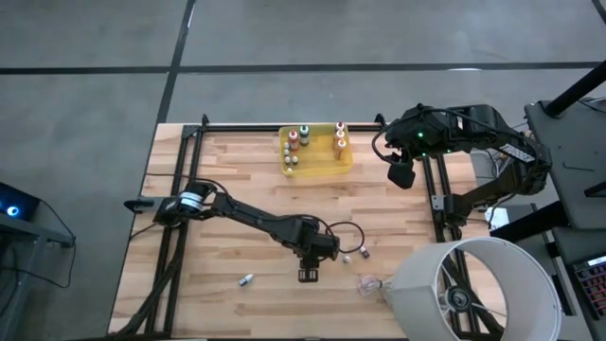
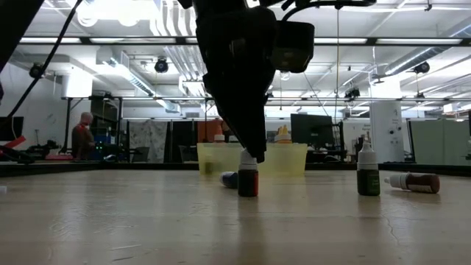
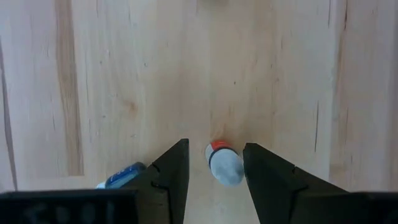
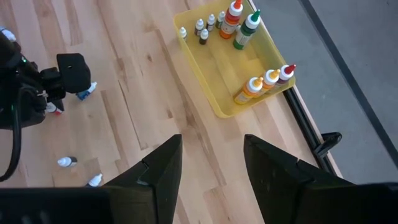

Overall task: Pick & Place food coloring
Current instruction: Put the small red food coloring bottle into the yellow bin

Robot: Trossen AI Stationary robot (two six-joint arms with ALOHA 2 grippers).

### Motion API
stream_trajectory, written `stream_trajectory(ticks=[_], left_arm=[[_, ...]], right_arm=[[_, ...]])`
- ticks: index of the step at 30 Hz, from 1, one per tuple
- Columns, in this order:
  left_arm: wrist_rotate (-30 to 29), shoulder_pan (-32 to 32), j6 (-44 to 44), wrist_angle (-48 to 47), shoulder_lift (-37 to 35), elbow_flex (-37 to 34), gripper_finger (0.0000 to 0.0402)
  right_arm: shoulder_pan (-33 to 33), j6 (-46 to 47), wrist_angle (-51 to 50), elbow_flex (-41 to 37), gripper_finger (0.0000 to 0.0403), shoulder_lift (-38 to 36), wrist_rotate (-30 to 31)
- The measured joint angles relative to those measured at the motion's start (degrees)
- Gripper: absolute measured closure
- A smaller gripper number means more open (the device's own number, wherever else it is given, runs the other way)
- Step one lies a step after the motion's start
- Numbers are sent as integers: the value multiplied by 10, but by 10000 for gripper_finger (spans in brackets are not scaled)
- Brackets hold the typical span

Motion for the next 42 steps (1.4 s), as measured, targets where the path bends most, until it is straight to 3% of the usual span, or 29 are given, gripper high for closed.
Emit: stream_trajectory(ticks=[42], left_arm=[[32, 0, 7, -21, 0, 0, 289]], right_arm=[[0, 0, 0, 0, 239, 0, 0]])
